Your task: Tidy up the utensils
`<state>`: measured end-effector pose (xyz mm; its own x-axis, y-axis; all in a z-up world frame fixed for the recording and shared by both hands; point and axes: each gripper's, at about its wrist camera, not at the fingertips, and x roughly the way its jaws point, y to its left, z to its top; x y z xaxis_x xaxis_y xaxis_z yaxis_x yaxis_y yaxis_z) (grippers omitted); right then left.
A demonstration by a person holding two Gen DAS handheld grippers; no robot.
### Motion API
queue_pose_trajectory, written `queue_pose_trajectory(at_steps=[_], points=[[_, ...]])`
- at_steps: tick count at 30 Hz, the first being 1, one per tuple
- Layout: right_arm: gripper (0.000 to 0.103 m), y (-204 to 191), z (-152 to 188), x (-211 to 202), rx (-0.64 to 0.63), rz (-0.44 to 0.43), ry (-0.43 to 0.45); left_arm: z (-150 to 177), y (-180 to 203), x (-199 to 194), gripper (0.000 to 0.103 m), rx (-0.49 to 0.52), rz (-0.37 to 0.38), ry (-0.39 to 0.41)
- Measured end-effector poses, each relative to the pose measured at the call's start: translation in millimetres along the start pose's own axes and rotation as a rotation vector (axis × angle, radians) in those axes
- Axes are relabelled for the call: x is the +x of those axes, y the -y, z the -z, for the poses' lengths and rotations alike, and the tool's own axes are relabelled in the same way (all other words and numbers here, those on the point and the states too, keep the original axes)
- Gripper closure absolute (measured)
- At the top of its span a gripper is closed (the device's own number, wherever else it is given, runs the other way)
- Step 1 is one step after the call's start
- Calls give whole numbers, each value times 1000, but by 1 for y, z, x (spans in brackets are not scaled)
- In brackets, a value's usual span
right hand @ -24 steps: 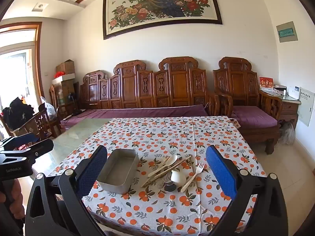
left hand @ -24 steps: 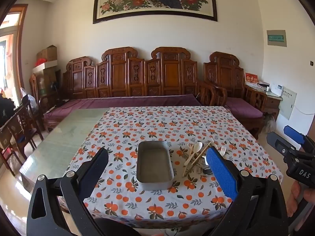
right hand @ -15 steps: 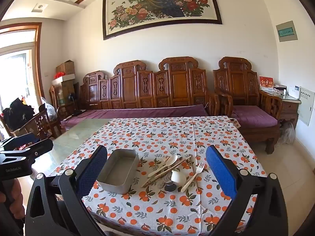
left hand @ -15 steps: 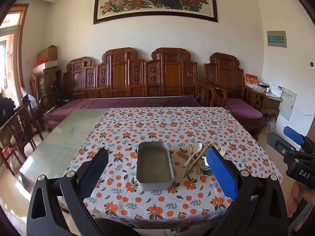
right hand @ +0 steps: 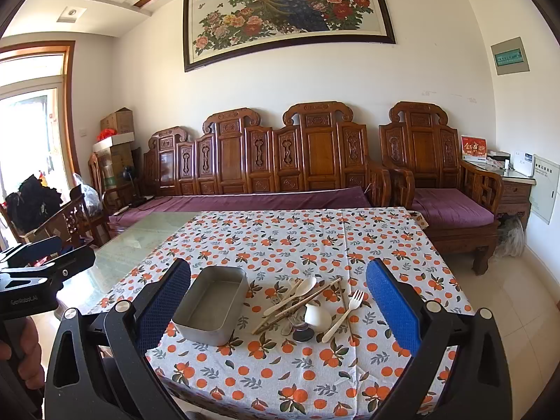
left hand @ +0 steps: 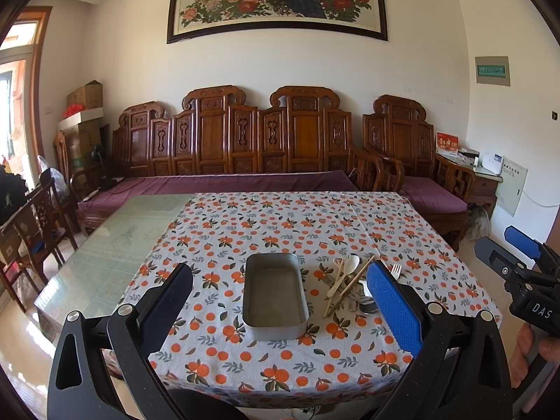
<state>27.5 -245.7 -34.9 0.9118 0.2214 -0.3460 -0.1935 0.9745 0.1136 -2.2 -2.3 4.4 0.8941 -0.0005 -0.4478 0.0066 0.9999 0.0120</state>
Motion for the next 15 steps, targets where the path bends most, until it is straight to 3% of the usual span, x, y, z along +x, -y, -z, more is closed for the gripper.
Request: queue_pose_trajectory(at_steps=[15], points=[[3,1,1,0,2,-1,0,-3,0,-3,7,-1,-1,0]])
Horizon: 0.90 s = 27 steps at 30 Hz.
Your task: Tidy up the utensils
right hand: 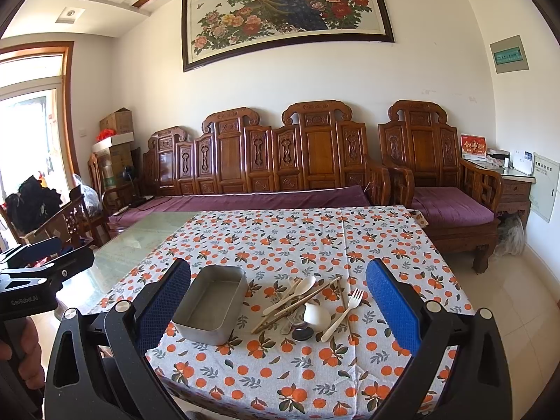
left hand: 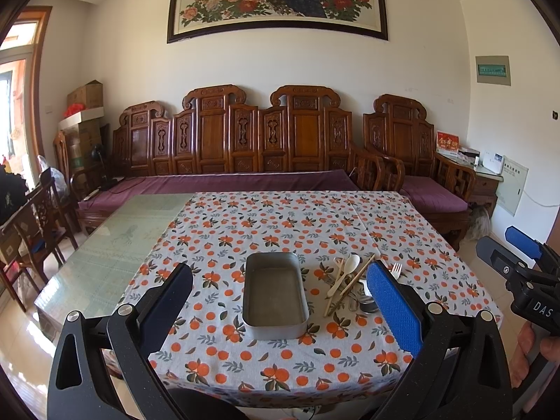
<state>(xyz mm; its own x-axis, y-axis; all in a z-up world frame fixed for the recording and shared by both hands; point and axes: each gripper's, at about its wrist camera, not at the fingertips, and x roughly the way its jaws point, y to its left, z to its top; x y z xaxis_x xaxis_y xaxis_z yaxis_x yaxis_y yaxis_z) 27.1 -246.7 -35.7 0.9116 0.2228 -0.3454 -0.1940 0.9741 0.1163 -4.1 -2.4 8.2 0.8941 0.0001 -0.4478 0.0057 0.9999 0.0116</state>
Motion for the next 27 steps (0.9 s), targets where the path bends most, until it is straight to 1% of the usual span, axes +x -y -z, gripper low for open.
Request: queue_pose_trajectory(at_steps=[5,7,12,27], points=[[3,0,0,0,-1,1,1,-2,-3,-4,7,1,2,2],[3,0,0,-1,0,0,0,2,-5,1,7,1,2,3],[3,1,-1,-1,1,0,1,-1,2,2,7,-2,3,6],[3,0,-2,-2,2,0,2,-2,2,0,7,-2,5,8]])
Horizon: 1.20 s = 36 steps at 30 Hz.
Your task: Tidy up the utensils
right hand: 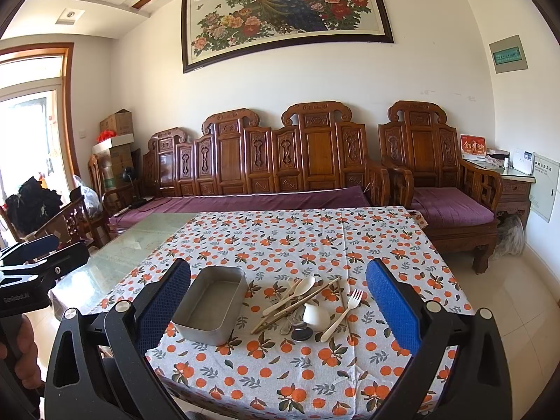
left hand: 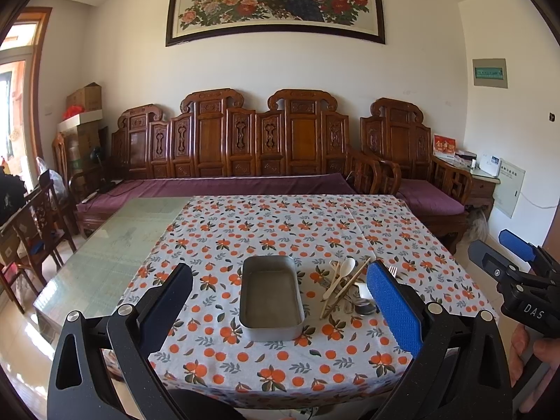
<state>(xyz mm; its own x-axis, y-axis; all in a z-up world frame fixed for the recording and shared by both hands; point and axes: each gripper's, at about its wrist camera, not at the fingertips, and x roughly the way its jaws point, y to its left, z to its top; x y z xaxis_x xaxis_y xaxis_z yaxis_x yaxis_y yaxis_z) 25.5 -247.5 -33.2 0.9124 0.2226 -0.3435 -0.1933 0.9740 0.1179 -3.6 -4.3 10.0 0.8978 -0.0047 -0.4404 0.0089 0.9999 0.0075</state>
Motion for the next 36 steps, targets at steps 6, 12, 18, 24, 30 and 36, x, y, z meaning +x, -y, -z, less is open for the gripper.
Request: queue_pose_trajectory(at_steps=[6,12,18,24,30,36], points=[[3,1,0,-1,0,-1,0,0,0,0,7,0,-1,1],[3,2,0,-1,1,-1,0,-1,2,-1,7,2,0,-1],[3,3,1,-1,1,-1,0,-3,5,-2,7,4,2,0],[3,3,4,0,2,-3,-7,-5,7,2,7,8,10,-15],[3,13,6,12,2,2,-20,3,8,23,7,22,33,-63],[3,28,19,35,2,20,-47,20,11,48,7,41,70,-113]])
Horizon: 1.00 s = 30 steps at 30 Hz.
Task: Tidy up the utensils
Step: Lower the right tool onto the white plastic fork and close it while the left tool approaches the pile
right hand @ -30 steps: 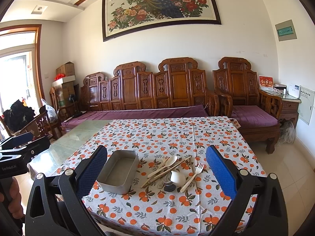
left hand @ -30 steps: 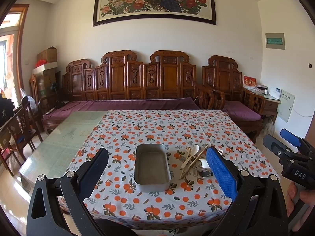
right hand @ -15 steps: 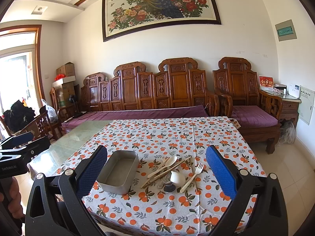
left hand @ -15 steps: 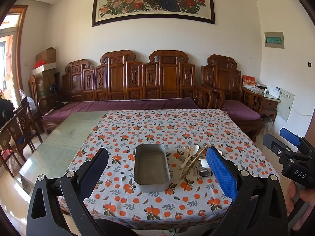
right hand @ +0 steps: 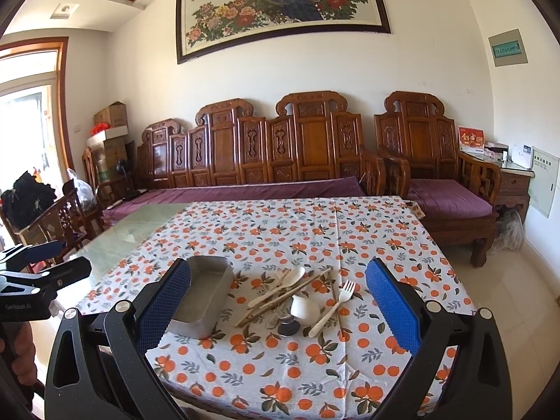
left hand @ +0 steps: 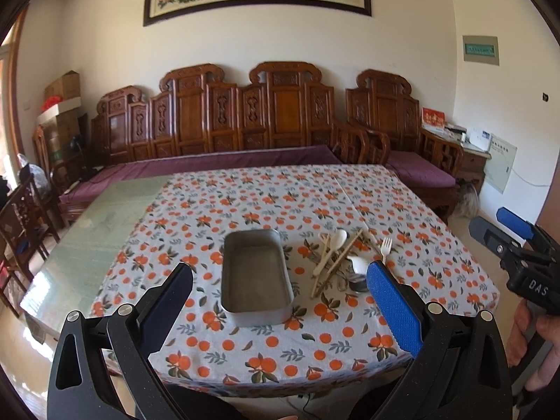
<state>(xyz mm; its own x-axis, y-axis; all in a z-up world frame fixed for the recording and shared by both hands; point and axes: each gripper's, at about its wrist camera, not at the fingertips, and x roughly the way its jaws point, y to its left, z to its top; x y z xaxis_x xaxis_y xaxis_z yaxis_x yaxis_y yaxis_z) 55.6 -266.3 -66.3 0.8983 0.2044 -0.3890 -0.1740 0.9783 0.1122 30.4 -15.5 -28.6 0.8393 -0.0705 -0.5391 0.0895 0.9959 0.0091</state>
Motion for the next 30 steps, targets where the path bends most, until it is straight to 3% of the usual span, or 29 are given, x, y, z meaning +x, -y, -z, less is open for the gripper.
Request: queue_pose_trajectory(at_steps=[10,20,30], points=[[6,26,11,53,1,2,-63,7,7,44,7,40,48,-63],[34,59,9,108,4,10,-125,2,10,92,8,57,110,-123],[51,89,28,177,22,12,-253,11,21,145,29,81,182,-225]])
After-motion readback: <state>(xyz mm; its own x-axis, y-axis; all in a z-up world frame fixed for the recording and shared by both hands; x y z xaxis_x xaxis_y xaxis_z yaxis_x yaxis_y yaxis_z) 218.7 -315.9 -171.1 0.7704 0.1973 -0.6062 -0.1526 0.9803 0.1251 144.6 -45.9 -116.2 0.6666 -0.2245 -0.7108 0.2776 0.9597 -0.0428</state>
